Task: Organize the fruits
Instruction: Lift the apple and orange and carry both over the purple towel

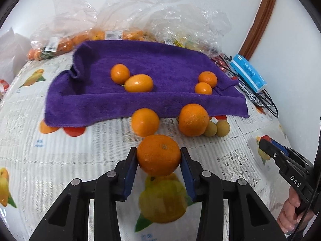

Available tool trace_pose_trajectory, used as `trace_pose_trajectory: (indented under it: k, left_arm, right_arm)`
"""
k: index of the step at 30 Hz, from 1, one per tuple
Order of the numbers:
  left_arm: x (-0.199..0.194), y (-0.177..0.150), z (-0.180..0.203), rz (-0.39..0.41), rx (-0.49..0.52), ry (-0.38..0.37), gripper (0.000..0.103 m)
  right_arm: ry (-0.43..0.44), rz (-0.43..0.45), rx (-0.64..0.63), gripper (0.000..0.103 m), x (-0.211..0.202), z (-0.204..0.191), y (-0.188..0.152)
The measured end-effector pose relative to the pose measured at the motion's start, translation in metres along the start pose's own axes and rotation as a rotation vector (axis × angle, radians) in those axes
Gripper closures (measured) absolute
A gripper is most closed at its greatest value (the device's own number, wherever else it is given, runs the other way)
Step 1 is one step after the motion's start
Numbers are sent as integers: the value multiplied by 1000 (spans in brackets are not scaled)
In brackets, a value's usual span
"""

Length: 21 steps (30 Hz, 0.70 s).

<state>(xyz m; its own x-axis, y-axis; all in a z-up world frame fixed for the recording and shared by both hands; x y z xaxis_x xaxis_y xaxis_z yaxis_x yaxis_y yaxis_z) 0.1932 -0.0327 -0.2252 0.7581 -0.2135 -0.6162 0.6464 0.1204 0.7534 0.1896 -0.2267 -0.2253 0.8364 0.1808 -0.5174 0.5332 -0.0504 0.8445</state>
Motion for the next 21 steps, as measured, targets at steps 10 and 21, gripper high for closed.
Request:
trace_pose_trajectory:
  k: [10,21]
  left_arm:
    - [-38,6,-19,60,-39,13,63]
    - [-59,15,-27,109,-51,26,63]
  right_arm:
    - [20,42,-30,78,-19,-21,15]
    - [43,68,-41,78,-31,-37,23]
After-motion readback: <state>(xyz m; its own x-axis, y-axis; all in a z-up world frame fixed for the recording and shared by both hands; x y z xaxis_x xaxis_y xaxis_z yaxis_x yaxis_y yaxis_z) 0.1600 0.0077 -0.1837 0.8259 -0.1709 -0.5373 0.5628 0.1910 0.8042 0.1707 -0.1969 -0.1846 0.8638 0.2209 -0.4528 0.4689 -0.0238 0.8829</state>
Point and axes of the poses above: each gripper's, at about its wrist camera, not at the fingertips, and x roughly the way its jaws point, z to its right, y to its top, the point moved 9 cm from there along x, roughly the way its jaws point, and after that the axes turned 13 degrees about z, right-handed, at the moved point
